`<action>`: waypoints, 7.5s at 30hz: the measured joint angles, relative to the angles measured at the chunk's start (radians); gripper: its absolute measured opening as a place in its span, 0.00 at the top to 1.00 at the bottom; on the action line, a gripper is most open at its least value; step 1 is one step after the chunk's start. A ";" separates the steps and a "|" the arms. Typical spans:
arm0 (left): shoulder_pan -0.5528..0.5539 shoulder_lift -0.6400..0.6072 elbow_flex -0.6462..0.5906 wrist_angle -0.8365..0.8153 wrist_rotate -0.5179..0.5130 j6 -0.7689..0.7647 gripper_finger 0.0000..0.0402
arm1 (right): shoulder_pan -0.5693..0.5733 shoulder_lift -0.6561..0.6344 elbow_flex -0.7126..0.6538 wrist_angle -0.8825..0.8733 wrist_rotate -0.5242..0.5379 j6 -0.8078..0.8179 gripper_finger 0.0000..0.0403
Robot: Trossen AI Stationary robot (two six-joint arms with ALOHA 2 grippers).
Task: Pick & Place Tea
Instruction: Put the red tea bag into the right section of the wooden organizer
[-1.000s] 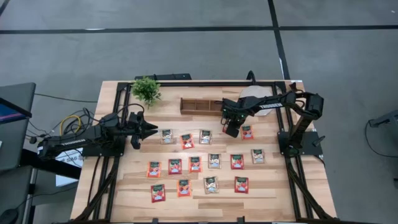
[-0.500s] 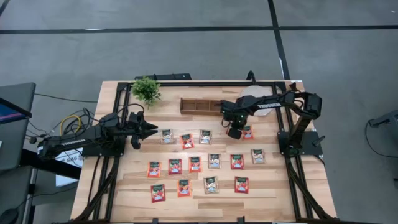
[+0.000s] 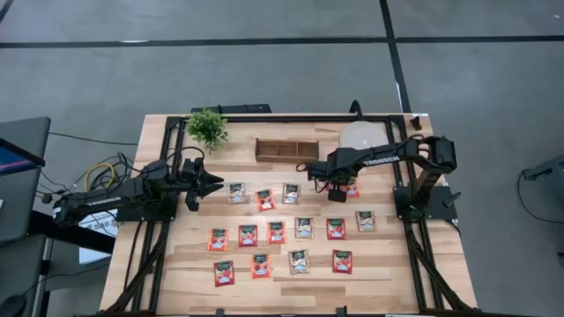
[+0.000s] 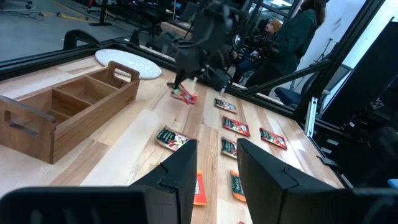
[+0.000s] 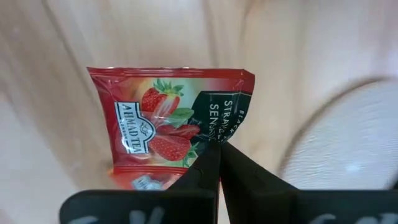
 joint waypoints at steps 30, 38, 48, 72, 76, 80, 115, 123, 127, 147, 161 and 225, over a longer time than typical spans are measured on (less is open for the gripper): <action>0.000 0.000 0.000 0.001 0.000 -0.015 0.74 | 0.042 0.007 0.107 0.447 0.683 -0.403 1.00; 0.000 0.001 0.000 0.000 -0.002 -0.015 0.74 | -0.005 0.107 0.106 0.533 0.704 -0.519 1.00; 0.000 0.008 0.000 0.000 -0.007 -0.012 0.74 | -0.036 0.192 0.117 0.620 0.748 -0.575 1.00; 0.000 0.008 0.000 -0.001 -0.011 -0.012 0.74 | -0.069 0.233 0.115 0.627 0.761 -0.541 1.00; 0.000 0.008 0.000 -0.001 -0.011 -0.012 0.74 | -0.074 0.233 0.115 0.627 0.761 -0.541 1.00; 0.000 0.008 0.000 -0.002 -0.011 -0.012 0.74 | -0.072 0.233 0.115 0.626 0.748 -0.541 1.00; 0.000 0.008 0.000 -0.002 -0.011 -0.015 0.74 | -0.042 0.232 0.115 0.611 0.767 -0.553 0.82; 0.000 0.008 0.000 -0.002 -0.011 -0.015 0.74 | 0.017 0.232 0.115 0.594 0.879 -0.596 0.82; 0.000 0.008 0.000 -0.002 -0.011 -0.015 0.74 | 0.061 0.230 0.115 0.555 0.938 -0.589 0.82; 0.000 0.008 0.000 -0.002 -0.010 -0.022 0.74 | 0.315 -0.119 0.115 0.085 0.248 0.165 0.82; 0.000 0.008 0.000 -0.001 0.017 -0.068 0.74 | 0.499 -0.100 0.115 0.029 0.103 0.371 0.82; 0.000 0.009 0.000 0.004 0.055 -0.080 0.74 | 0.333 0.035 -0.115 0.164 -0.265 0.321 0.70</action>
